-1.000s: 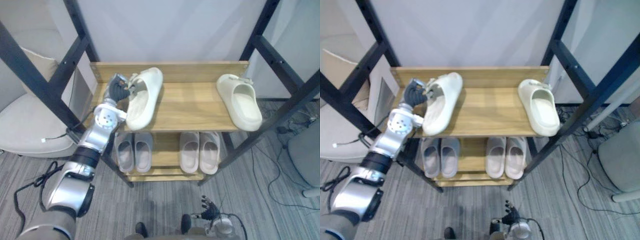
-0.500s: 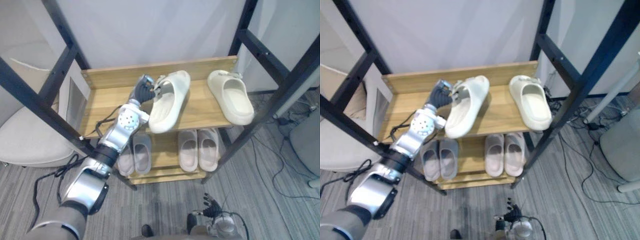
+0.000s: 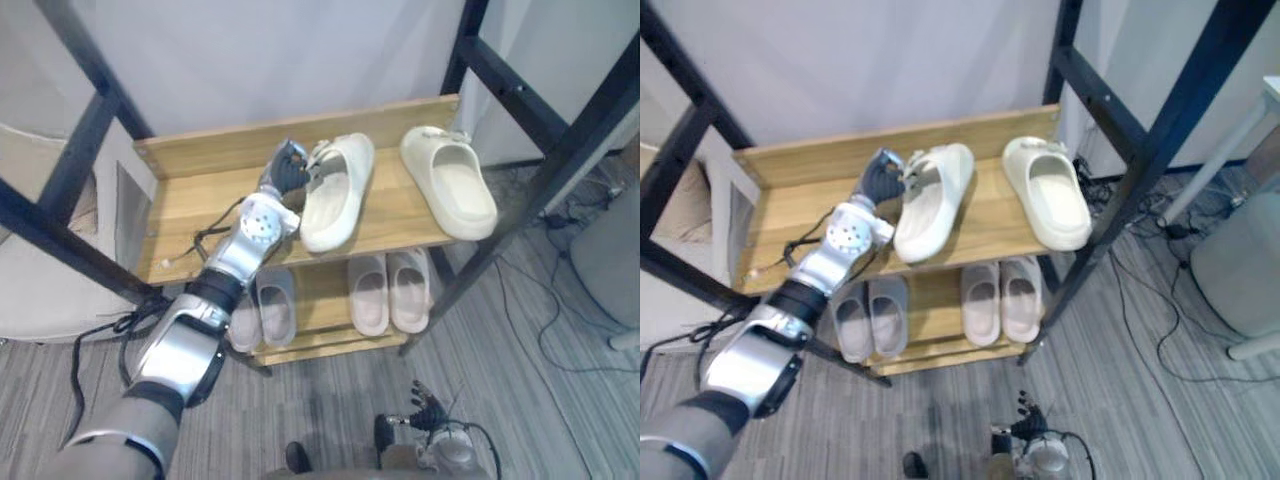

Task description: Organize the slippers on the shoe rack

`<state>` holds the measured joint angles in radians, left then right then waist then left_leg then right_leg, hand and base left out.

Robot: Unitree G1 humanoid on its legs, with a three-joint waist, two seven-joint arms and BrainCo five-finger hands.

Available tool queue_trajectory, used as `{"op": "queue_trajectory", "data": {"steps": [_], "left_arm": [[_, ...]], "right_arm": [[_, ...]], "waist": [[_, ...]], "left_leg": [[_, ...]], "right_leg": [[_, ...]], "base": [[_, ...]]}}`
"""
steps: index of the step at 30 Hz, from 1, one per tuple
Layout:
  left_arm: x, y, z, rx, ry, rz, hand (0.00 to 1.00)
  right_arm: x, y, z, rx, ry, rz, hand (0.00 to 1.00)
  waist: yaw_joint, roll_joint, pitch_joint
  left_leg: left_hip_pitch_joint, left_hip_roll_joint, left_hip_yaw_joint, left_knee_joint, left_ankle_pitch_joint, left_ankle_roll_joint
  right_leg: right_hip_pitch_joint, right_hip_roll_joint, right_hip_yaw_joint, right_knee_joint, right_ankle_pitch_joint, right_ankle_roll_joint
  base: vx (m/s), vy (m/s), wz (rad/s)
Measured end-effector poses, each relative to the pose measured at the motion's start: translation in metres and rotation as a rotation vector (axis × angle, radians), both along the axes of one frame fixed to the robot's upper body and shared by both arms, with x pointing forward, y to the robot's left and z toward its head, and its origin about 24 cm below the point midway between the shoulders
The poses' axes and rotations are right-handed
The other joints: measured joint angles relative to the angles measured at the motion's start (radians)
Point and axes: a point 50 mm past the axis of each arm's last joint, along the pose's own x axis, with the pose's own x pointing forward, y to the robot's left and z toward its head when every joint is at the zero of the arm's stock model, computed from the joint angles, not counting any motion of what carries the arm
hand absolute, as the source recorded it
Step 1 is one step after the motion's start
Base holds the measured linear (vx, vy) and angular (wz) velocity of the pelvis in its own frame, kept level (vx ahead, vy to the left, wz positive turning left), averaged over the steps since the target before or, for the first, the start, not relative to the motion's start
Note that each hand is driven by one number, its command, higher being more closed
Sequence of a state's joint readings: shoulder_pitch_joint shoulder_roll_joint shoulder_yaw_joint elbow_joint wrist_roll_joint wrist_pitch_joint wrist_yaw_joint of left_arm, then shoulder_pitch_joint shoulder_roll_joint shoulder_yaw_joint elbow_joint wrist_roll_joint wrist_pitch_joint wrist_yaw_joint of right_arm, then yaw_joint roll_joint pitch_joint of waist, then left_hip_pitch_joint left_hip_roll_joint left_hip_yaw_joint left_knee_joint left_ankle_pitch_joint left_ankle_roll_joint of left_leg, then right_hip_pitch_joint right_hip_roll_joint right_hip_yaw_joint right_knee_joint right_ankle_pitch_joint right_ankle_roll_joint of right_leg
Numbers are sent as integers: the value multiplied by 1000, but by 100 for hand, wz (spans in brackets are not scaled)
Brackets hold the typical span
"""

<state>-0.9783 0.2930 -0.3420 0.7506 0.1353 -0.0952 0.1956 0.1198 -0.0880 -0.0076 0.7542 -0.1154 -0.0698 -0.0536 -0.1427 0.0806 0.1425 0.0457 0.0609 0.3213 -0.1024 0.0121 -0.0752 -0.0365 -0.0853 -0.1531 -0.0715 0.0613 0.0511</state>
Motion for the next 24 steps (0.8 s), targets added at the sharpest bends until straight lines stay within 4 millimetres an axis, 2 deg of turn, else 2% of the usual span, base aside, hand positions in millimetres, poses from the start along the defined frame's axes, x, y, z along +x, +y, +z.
{"op": "queue_trajectory", "data": {"steps": [8,17,20,24], "left_arm": [[2,-1,19,-71,-56,15,0],[-1,-15,16,-129,-53,-2,0],[-4,-22,9,-153,-38,-23,0],[-10,-19,-4,-175,-20,-26,0]], "right_arm": [[7,-1,6,-8,-38,-2,0],[7,-1,6,-15,-43,-8,0],[7,-2,6,-24,-44,-12,0],[8,-1,6,-24,-43,-4,0]], "waist": [[-6,9,26],[-6,14,28],[-11,22,33],[-4,22,33]], "left_leg": [[-23,-2,25,0,-3,4],[-19,-2,19,0,-2,4],[-2,-2,-6,0,-2,4],[-3,-2,-17,0,-1,5]], "right_leg": [[-35,0,28,2,8,2],[-25,-1,17,1,8,2],[4,-2,-6,-4,5,0],[8,-3,-17,-3,5,0]], "base": [[-12,-7,-8],[-8,-8,2],[-13,-21,19],[-34,-16,6]]}}
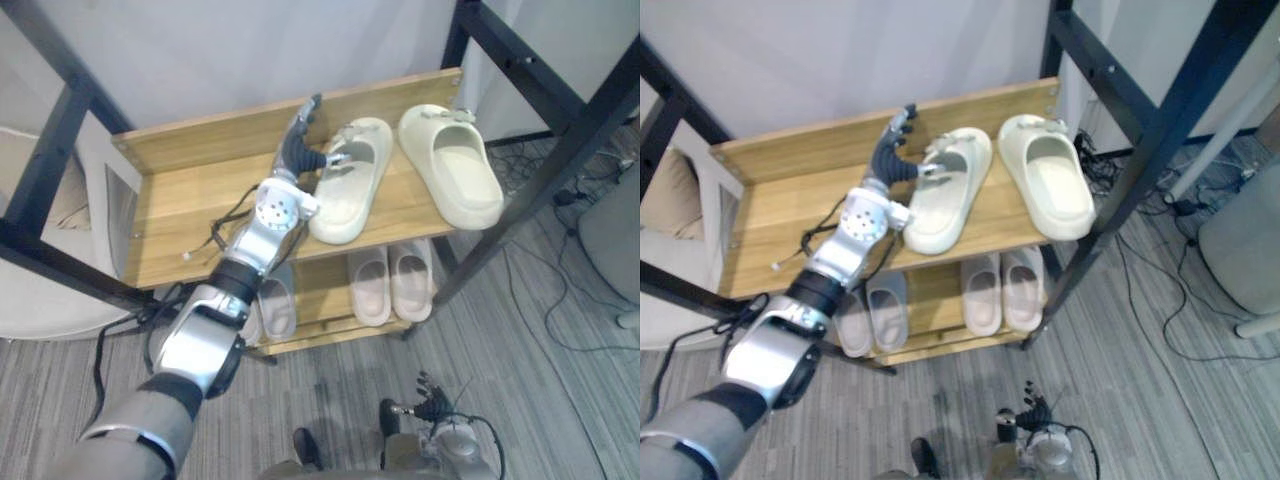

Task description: Organize the slippers on the shoe rack

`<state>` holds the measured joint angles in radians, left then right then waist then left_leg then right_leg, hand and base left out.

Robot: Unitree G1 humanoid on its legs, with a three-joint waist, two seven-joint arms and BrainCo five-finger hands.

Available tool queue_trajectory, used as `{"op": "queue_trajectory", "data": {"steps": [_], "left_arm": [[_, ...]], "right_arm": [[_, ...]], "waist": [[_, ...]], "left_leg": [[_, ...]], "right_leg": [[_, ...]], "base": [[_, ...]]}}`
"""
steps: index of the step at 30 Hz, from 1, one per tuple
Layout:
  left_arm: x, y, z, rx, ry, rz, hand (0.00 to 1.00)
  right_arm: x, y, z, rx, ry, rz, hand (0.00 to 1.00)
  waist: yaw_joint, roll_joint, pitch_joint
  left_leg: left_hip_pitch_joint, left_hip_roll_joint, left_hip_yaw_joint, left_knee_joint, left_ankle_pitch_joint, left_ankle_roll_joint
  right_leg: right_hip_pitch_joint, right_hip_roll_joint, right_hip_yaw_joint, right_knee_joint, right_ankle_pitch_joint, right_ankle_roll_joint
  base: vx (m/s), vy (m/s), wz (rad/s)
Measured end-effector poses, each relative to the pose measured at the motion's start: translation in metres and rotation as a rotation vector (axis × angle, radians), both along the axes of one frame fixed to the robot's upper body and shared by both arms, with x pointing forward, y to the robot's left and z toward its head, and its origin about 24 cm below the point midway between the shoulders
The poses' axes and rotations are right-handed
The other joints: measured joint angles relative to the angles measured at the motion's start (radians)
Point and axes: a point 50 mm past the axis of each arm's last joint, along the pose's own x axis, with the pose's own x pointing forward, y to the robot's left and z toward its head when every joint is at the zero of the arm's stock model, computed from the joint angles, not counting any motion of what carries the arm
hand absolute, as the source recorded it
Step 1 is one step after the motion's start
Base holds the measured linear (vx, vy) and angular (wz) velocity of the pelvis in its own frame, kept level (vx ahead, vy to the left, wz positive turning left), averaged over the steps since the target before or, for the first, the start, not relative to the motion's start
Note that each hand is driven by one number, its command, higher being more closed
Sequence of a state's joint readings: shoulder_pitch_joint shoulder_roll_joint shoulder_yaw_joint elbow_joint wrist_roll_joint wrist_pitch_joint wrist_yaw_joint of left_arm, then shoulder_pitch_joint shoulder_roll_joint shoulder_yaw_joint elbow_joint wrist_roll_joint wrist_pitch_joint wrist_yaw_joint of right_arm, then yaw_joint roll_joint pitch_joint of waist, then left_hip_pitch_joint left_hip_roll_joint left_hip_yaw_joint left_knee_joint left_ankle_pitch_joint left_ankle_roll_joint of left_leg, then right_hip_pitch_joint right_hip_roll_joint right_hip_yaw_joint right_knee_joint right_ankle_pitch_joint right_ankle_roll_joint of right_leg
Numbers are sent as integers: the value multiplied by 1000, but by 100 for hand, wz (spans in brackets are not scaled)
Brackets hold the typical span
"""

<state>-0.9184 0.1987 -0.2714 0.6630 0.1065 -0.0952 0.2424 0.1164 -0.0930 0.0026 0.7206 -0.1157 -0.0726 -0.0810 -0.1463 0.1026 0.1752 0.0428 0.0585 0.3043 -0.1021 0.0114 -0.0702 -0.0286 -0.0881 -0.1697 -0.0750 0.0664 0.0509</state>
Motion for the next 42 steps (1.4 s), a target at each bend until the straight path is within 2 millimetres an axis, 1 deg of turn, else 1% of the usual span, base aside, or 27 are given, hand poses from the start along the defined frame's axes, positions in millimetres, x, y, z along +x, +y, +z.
{"op": "queue_trajectory", "data": {"steps": [2,4,5,7,11,14,16,19,20,21,23,25,26,30,31,33,34,35,36,38,39,40,42], "left_arm": [[-4,0,-2,-29,-2,-13,0],[-7,0,-2,-47,-10,-21,0],[-11,2,-3,-73,-17,-32,0],[-14,2,-5,-102,-18,-40,0],[-25,11,-12,-200,-17,-46,0],[-34,17,-25,-277,13,-56,0],[-37,19,-31,-318,30,-64,0],[-43,19,-41,-364,60,-77,0],[-45,16,-45,-373,76,-92,0],[-48,11,-49,-376,93,-111,0],[-52,6,-56,-381,119,-138,0],[-56,1,-60,-377,133,-157,0],[-58,-4,-65,-373,149,-175,0],[-66,-23,-72,-375,182,-242,0],[-67,-24,-72,-375,182,-244,0],[-71,-34,-73,-370,195,-290,0],[-71,-36,-74,-367,198,-299,0],[-73,-40,-74,-364,202,-315,0],[-76,-49,-75,-370,210,-343,0],[-78,-55,-75,-371,217,-366,0],[-81,-63,-75,-373,225,-395,0],[-81,-63,-75,-374,225,-397,0],[-84,-73,-75,-390,240,-429,0]], "right_arm": [[0,0,0,0,2,1,0],[-1,0,-1,-2,8,2,0],[-2,-1,-2,-4,13,3,0],[-3,-1,-2,-5,16,2,0],[-5,-2,-4,-6,28,2,0],[-6,-2,-6,-7,48,5,0],[-7,-1,-7,-7,56,4,0],[-7,0,-9,-5,67,8,0],[-8,0,-10,-5,73,8,0],[-10,0,-11,-5,88,8,0],[-12,0,-13,-4,100,7,0],[-12,1,-13,-3,103,10,0],[-12,2,-14,-3,105,15,0],[-14,6,-15,-1,117,25,0],[-14,6,-16,-1,117,27,0],[-15,7,-16,-3,123,29,0],[-15,7,-17,-3,124,29,0],[-15,7,-17,-3,126,29,0],[-15,7,-17,-2,128,29,0],[-15,8,-17,0,129,29,0],[-15,8,-18,0,130,29,0],[-15,8,-18,-1,130,29,0],[-14,8,-18,-1,133,29,0]], "waist": [[1,0,0],[10,0,0],[19,0,0],[23,0,0],[37,-1,0],[45,-6,-4],[51,-11,-6],[52,-19,-10],[52,-24,-13],[62,-33,-18],[71,-40,-22],[72,-45,-25],[72,-48,-27],[74,-61,-34],[74,-61,-34],[74,-67,-38],[74,-67,-38],[74,-69,-39],[74,-72,-41],[73,-74,-43],[72,-75,-43],[72,-75,-43],[69,-75,-43]], "left_leg": [[0,0,-13,0,2,2],[4,0,-18,0,3,1],[6,0,-23,0,3,1],[6,-1,-34,0,5,2],[8,-1,-54,0,8,2],[12,0,-72,0,10,2],[11,-1,-75,0,11,3],[11,-3,-88,0,14,5],[12,-3,-96,0,15,5],[11,-3,-98,0,17,4],[11,-3,-99,0,18,5],[11,-4,-100,0,19,5],[11,-5,-104,0,20,6],[13,-6,-122,0,24,7],[13,-6,-122,0,24,7],[13,-6,-122,0,25,8],[13,-6,-122,0,25,8],[13,-6,-122,0,25,8],[13,-7,-122,0,25,8],[13,-7,-121,0,25,8],[13,-7,-121,0,25,8],[13,-7,-120,0,25,8],[13,-6,-117,0,25,8]], "right_leg": [[7,-1,-13,0,-1,-1],[14,-1,-21,0,-2,-1],[19,-2,-24,0,-3,-1],[24,-3,-36,0,-4,0],[36,-4,-55,0,-9,2],[51,-5,-74,-2,-10,4],[51,-5,-78,-2,-10,4],[60,-7,-91,-4,-10,4],[66,-8,-97,-8,-11,4],[67,-8,-99,-9,-11,4],[68,-8,-99,-9,-11,4],[68,-8,-101,-9,-11,4],[71,-9,-105,-9,-10,5],[84,-12,-125,-12,-12,7],[84,-12,-125,-12,-12,7],[84,-14,-125,-12,-12,7],[84,-14,-125,-12,-12,7],[84,-15,-125,-12,-12,7],[84,-16,-125,-13,-12,8],[84,-16,-125,-13,-12,8],[84,-16,-125,-13,-12,8],[84,-16,-125,-13,-12,8],[83,-16,-123,-13,-12,8]], "base": [[-28,-16,18],[-18,-16,13],[-14,-12,11],[-18,-16,16],[-17,-16,15],[-12,-13,16],[-14,-5,6],[-22,-7,14],[-26,-7,14],[-26,-7,11],[-32,-6,2],[-10,0,2],[-14,-1,7],[-20,-3,13],[-26,0,4],[0,0,0],[0,0,0],[0,0,0],[0,0,0],[0,0,0],[0,0,0],[0,0,0],[0,0,0]]}}
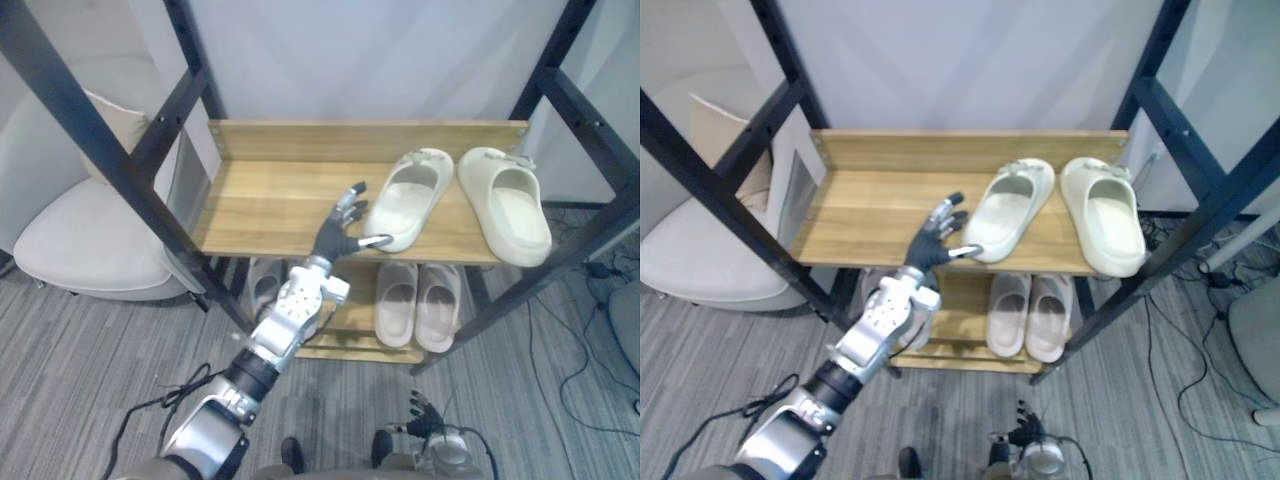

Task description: Organize the slippers on the shoe rack

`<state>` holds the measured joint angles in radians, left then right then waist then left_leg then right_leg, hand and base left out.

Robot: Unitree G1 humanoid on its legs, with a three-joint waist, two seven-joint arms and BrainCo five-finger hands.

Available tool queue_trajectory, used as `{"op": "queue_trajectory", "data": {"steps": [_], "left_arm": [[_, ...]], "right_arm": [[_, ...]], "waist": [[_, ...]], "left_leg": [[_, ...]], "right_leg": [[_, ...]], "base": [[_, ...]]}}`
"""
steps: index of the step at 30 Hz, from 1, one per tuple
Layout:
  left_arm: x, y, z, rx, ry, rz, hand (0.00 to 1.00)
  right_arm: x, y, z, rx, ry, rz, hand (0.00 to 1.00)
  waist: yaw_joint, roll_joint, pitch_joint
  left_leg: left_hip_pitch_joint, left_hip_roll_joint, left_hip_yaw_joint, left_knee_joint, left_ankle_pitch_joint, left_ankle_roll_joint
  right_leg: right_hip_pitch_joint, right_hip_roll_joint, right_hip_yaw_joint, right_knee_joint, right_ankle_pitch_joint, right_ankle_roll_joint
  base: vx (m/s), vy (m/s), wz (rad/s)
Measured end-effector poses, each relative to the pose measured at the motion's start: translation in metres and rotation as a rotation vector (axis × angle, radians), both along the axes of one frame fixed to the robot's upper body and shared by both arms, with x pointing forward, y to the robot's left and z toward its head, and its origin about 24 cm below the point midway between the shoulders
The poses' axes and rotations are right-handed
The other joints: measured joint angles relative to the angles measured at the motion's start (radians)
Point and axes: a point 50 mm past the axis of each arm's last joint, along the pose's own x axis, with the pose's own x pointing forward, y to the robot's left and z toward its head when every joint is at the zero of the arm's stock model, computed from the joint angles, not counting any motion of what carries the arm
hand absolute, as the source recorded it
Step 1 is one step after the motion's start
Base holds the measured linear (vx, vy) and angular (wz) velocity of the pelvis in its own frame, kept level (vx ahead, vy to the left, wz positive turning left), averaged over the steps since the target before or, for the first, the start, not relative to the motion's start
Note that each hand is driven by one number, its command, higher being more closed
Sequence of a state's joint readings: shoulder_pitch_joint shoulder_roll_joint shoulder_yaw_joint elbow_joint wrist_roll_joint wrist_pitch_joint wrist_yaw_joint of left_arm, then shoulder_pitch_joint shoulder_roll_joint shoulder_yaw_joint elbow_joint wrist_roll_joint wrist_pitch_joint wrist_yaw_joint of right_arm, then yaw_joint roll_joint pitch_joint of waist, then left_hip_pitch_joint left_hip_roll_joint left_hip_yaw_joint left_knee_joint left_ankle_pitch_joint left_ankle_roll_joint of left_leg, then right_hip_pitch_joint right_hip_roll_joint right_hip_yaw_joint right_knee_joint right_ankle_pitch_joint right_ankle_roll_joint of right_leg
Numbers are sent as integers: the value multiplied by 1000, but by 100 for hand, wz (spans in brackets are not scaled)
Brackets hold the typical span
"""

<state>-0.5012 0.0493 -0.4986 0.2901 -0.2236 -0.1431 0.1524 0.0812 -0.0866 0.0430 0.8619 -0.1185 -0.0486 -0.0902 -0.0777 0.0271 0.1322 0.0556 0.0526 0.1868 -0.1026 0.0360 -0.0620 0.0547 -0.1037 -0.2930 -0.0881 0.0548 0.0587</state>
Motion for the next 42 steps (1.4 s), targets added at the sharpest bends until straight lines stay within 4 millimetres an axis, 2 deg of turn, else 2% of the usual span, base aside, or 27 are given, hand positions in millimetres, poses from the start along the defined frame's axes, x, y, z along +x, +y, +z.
{"op": "queue_trajectory", "data": {"steps": [12,19,29,39,41,42], "left_arm": [[9,-27,14,20,-17,-56,0],[15,-26,18,24,-23,-34,0],[22,-15,14,38,-4,6,0],[10,-13,52,-135,-93,-75,0],[2,-17,63,-170,-129,-115,0],[-7,-22,74,-202,-166,-169,0]], "right_arm": [[6,1,0,-2,-4,-5,0],[5,-1,1,0,-6,-30,0],[5,-2,1,-1,-7,-34,0],[10,5,1,1,2,12,0],[8,6,-1,0,16,23,0],[6,6,-2,-1,24,26,0]], "waist": [[-30,-13,9],[-32,-18,12],[-32,-19,13],[-24,-19,13],[-18,-18,12],[-3,-18,12]], "left_leg": [[3,3,51,0,-2,-2],[5,3,63,0,-3,-2],[9,4,58,0,-3,-3],[8,-5,5,0,1,2],[7,-8,-6,0,2,4],[6,-11,-7,0,2,5]], "right_leg": [[-21,2,42,-1,9,1],[-23,1,50,-3,12,2],[-20,1,51,-3,12,2],[8,-7,-3,-1,6,10],[12,-15,-8,0,4,12],[12,-18,-9,0,4,13]], "base": [[-13,-1,-10],[-6,-3,-3],[-2,-3,0],[-3,-4,15],[-17,23,14],[-15,29,7]]}}
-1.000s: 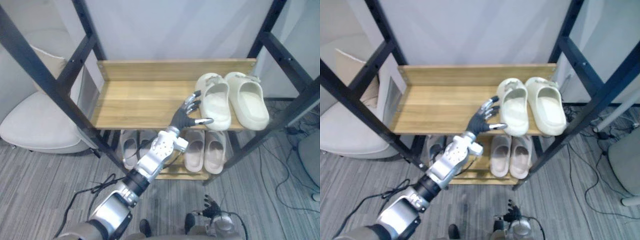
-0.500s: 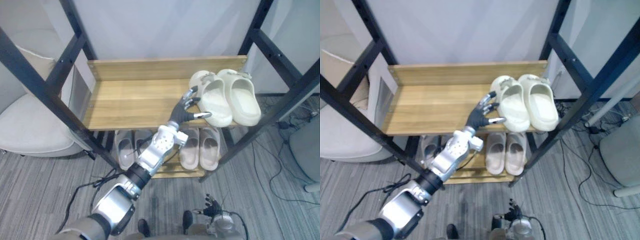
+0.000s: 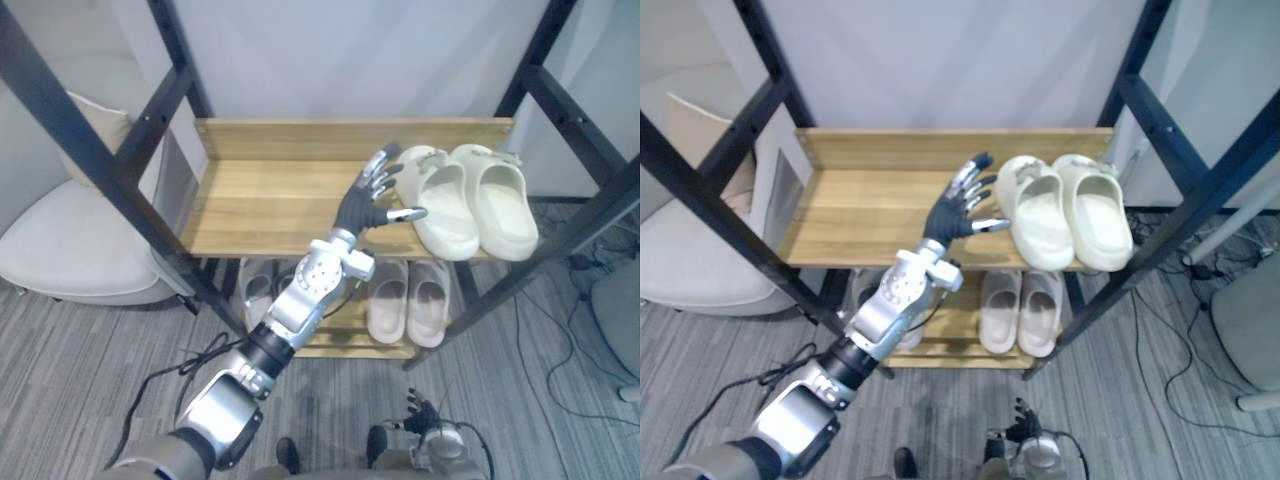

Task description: Organize the slippers on the shoe rack

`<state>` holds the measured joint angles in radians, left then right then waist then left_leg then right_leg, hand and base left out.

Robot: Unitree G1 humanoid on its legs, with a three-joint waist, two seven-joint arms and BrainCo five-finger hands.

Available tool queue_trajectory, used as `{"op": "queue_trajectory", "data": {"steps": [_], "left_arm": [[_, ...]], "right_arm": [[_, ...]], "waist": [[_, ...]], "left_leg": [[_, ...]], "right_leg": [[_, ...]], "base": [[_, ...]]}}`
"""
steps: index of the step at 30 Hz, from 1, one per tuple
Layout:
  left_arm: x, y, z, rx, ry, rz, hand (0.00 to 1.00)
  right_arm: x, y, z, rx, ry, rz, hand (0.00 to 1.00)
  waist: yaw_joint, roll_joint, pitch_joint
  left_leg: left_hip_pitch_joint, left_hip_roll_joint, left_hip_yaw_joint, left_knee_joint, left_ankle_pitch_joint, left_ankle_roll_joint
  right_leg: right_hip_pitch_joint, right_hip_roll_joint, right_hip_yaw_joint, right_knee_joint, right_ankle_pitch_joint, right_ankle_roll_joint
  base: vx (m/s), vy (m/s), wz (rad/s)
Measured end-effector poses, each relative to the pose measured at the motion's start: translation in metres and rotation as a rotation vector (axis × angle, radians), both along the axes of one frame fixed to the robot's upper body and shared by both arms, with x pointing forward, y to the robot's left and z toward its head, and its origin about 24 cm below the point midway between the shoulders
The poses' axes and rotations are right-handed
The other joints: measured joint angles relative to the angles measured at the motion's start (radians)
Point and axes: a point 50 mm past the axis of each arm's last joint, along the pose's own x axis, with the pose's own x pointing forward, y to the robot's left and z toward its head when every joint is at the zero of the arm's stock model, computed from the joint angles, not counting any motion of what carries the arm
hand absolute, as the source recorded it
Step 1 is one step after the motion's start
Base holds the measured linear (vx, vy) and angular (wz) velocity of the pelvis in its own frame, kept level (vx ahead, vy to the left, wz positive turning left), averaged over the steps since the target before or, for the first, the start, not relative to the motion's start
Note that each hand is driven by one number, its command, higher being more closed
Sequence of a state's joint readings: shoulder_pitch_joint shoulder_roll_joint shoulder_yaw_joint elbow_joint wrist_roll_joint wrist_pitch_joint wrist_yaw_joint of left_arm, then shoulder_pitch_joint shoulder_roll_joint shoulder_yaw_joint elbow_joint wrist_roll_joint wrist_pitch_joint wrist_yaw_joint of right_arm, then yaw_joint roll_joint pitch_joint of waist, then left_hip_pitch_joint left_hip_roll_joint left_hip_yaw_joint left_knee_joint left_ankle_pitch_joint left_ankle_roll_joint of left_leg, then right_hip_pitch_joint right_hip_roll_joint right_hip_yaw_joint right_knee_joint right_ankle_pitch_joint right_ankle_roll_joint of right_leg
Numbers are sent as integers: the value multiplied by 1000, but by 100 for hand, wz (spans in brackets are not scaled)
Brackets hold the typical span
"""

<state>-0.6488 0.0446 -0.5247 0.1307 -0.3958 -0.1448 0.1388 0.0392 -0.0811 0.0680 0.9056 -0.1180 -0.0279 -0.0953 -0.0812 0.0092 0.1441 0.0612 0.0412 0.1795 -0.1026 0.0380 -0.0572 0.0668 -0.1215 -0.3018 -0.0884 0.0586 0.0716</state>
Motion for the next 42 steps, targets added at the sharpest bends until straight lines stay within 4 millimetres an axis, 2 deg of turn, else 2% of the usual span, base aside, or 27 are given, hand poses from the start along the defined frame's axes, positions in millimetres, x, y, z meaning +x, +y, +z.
{"op": "queue_trajectory", "data": {"steps": [4,6,7,11,12,13,14,15,16,17,22,26,29,36,39,42], "left_arm": [[-24,-11,12,-53,-62,-129,0],[-44,-18,6,-79,-48,-233,0],[-47,-20,3,-78,-38,-252,0],[-70,-28,-34,-61,95,-368,0],[-78,-27,-57,-17,173,-398,0],[-80,-26,-62,-9,191,-401,0],[-84,-23,-77,8,251,-407,0],[-86,-19,-103,37,356,-382,0],[-86,-18,-108,43,372,-377,0],[-87,-13,-126,70,443,-351,0],[-105,27,-211,262,741,-178,0],[-123,64,-258,363,931,-46,0],[-132,97,-285,424,1063,80,0],[-150,159,-316,538,1239,367,0],[-164,178,-325,561,1314,466,0],[-176,188,-330,582,1360,516,0]], "right_arm": [[-2,0,-2,-6,18,17,0],[-4,0,-3,-9,30,18,0],[-5,0,-4,-11,34,19,0],[-5,0,-5,-19,53,32,0],[-5,2,-6,-19,55,42,0],[-5,3,-6,-19,55,47,0],[-5,3,-6,-22,55,55,0],[-5,4,-6,-27,55,63,0],[-5,4,-6,-29,55,66,0],[-5,4,-6,-35,56,76,0],[-7,6,-6,-37,60,89,0],[-11,7,-8,-31,71,86,0],[-15,8,-9,-27,79,84,0],[-15,9,-9,-19,77,71,0],[-16,8,-11,-9,87,35,0],[-18,9,-12,-6,95,34,0]], "waist": [[19,1,-2],[25,6,-8],[27,7,-10],[36,21,-33],[36,23,-34],[36,23,-36],[37,25,-42],[40,26,-45],[41,26,-45],[42,25,-45],[59,17,-49],[67,-5,-56],[71,-23,-65],[76,-33,-60],[79,-39,-56],[82,-43,-54]], "left_leg": [[-3,-4,-12,0,1,2],[-8,-5,-27,0,2,4],[-8,-5,-27,0,2,4],[-5,-6,-32,0,2,4],[10,-5,-33,0,2,4],[12,-5,-33,0,2,4],[15,-5,-37,0,2,3],[16,-6,-46,0,3,5],[16,-6,-48,0,3,5],[16,-5,-54,0,5,6],[15,-2,-58,0,10,4],[11,-3,-74,0,10,5],[15,-5,-79,0,10,4],[28,-8,-80,0,7,3],[28,-9,-80,0,7,3],[29,-10,-79,0,7,3]], "right_leg": [[3,-3,-3,0,-1,2],[4,-3,-14,0,-3,3],[4,-3,-14,0,-3,3],[10,0,-23,0,-4,3],[25,1,-24,0,-6,3],[27,1,-24,0,-7,3],[31,1,-28,0,-8,3],[36,1,-41,0,-11,3],[36,1,-43,0,-12,2],[36,1,-49,0,-17,4],[38,4,-54,-1,-24,8],[41,3,-67,-1,-26,11],[50,3,-71,-1,-25,8],[64,0,-72,-1,-27,11],[65,0,-72,0,-27,12],[65,-2,-69,0,-28,12]], "base": [[-8,17,9],[2,-3,13],[3,-3,9],[1,0,2],[0,0,0],[-43,-14,3],[-53,-8,11],[-59,-9,12],[-74,-11,18],[-69,-10,15],[-33,-7,4],[14,-2,9],[34,3,10],[6,2,0],[0,0,0],[0,0,0]]}}
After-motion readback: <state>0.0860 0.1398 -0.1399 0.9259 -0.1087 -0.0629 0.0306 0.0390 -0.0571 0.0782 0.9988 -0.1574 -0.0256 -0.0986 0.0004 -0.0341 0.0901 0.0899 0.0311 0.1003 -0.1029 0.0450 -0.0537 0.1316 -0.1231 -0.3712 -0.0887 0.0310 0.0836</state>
